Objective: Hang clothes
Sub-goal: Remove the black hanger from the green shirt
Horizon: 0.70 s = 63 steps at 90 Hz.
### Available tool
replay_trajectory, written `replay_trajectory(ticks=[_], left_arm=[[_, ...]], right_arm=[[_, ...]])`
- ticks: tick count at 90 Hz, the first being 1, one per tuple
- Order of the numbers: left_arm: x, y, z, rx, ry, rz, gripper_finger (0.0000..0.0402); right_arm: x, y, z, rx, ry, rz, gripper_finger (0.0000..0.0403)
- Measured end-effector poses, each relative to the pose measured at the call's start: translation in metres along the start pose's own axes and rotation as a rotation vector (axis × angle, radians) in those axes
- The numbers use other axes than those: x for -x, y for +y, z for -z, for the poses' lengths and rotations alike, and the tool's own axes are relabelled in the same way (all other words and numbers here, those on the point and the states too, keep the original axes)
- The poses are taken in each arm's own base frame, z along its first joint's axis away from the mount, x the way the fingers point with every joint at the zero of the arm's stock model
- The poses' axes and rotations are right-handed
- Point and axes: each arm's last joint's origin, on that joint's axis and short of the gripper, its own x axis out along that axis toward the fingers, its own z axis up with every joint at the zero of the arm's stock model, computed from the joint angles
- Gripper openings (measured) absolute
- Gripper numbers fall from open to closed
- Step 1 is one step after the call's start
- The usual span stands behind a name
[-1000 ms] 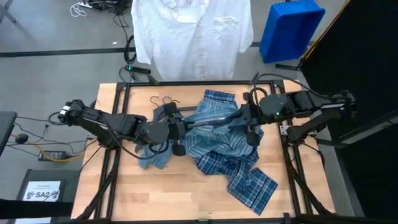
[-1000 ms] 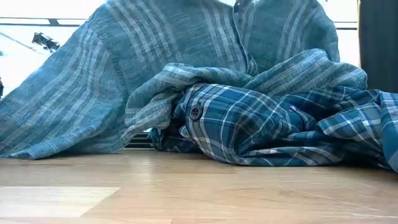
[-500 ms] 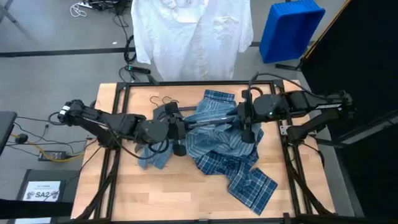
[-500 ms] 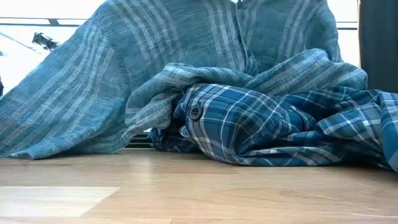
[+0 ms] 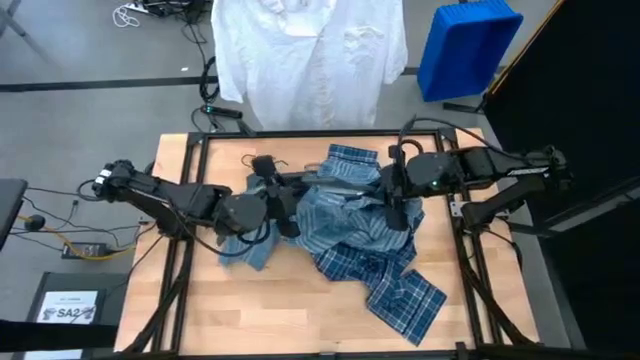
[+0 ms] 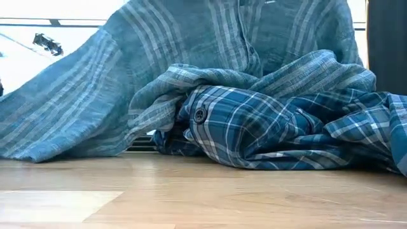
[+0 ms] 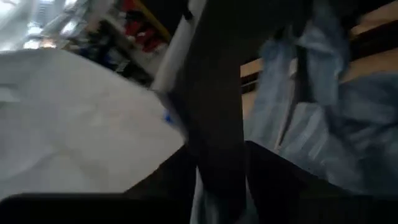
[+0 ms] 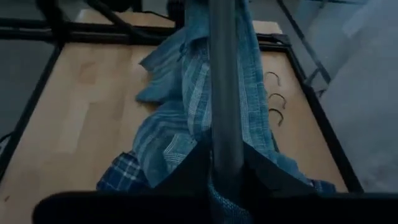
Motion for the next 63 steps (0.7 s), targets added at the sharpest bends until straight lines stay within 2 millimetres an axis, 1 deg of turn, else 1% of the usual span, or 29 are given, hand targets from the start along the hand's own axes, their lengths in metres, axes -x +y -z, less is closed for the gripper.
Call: replay_trajectory(ticks=[8,21,28,37,50,56,63], left_arm=[[0.003,0.003,-0.002,-0.011,0.013,-0.049,0.0148],[0.008,0.002,-0.007,-0.005,-0.013,-0.043,0.0177],[0.009,-0.005,-0.012,-0.055,-0.049,-0.029,0.0186],[0.007,-0.023,-0.025,-0.162,-0.118,-0.033,0.0189],[-0.008,-0.05,-0.04,-0.349,-0.179,-0.11,0.019],[-0.019,-0.058,-0.042,-0.425,-0.147,-0.18,0.0192],[-0.033,-0.064,-0.042,-0.508,-0.069,-0.262,0.0201]], right_arm=[[0.0,-0.002,0.001,-0.023,0.004,0.039,0.0025],[-0.001,-0.005,0.001,-0.05,0.011,0.068,0.0025],[-0.001,-0.007,0.001,-0.062,0.014,0.075,0.0025],[-0.002,-0.008,0.001,-0.078,0.014,0.081,0.0025],[-0.002,-0.01,0.001,-0.081,0.015,0.079,0.0025],[-0.002,-0.009,0.001,-0.081,0.016,0.072,0.0025],[-0.002,-0.009,0.001,-0.084,0.016,0.067,0.0025]])
